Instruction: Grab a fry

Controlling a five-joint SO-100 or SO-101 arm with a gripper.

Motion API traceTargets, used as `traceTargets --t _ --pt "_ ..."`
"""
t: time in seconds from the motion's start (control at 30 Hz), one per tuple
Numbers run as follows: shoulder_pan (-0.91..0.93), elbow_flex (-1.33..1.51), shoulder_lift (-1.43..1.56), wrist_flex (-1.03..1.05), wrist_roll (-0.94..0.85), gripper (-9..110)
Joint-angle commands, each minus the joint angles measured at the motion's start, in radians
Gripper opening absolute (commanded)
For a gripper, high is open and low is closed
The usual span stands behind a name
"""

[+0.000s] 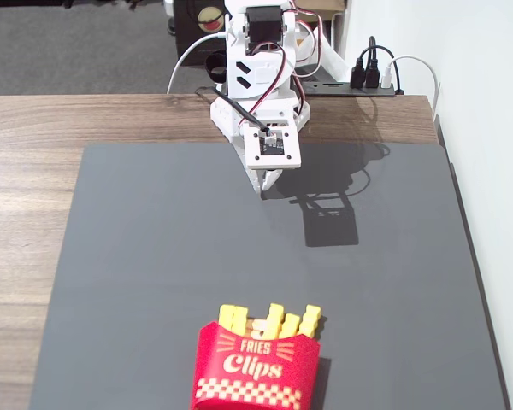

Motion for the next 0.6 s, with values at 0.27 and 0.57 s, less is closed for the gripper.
traceTargets --t 0.27,0.57 --pt "-0.009 -0.005 0.003 0.011 -0.009 1" --pt "-0.02 -0.037 -0.083 -0.029 -0.017 1"
